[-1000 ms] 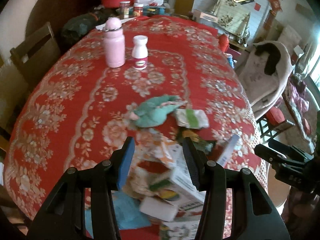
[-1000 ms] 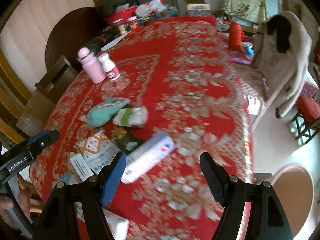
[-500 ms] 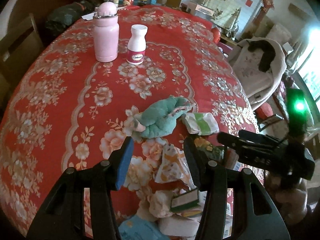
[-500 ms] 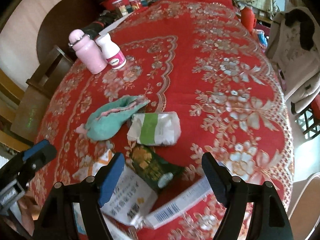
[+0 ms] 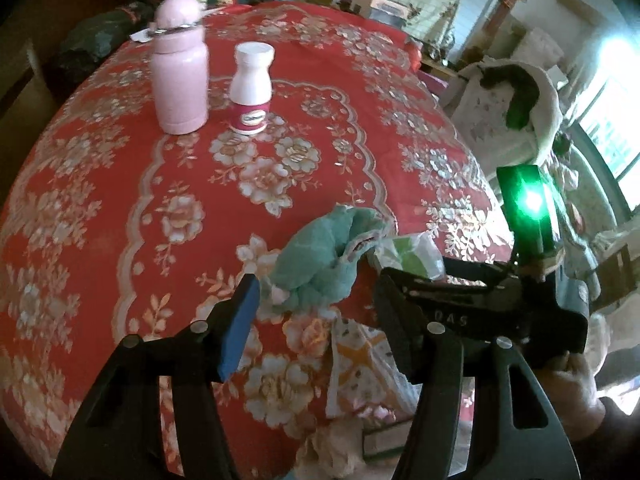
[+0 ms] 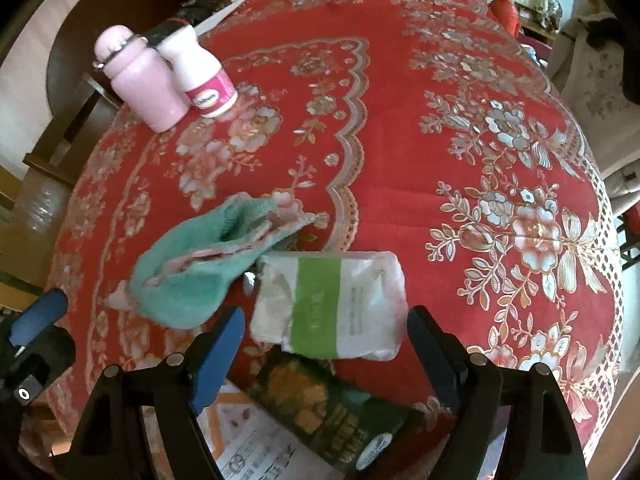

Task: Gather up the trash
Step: 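Grasp the green cloth with the left gripper while the right grasps the white-green packet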

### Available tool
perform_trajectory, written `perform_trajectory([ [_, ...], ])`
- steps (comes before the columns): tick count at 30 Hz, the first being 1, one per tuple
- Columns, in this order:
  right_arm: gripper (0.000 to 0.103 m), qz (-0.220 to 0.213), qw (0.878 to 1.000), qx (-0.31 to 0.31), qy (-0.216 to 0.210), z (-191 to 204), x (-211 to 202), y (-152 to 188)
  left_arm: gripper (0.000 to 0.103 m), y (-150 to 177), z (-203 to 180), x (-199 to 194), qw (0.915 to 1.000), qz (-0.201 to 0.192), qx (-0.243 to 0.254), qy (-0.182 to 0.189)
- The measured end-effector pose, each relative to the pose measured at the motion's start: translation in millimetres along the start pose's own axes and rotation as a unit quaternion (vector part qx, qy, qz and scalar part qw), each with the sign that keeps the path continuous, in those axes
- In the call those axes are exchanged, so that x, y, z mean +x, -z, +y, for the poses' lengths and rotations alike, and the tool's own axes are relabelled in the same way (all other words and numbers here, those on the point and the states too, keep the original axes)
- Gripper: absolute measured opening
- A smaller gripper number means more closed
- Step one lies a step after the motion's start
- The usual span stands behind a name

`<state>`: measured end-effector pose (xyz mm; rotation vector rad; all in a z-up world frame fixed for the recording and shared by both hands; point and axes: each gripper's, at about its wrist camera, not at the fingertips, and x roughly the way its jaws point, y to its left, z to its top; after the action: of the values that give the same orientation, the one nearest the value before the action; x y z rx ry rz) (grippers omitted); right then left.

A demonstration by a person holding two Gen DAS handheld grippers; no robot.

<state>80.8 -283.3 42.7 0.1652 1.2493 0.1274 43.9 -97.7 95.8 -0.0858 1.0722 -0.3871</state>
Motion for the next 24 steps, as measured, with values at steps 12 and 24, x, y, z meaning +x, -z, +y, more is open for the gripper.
perform_trajectory([
  [12,0.052,-0.045,0.997,0.056,-0.012,-34.3,-29.7,7.7,0.058,-14.5,-3.6,63.8,0.9978,0.048,0.038,-0.022],
  [24,0.052,-0.099,0.993,0.058,-0.028,-32.9,-87.6,31.4,0.037,-16.5,3.1,22.8,0.9997,0.023,0.004,0.000],
])
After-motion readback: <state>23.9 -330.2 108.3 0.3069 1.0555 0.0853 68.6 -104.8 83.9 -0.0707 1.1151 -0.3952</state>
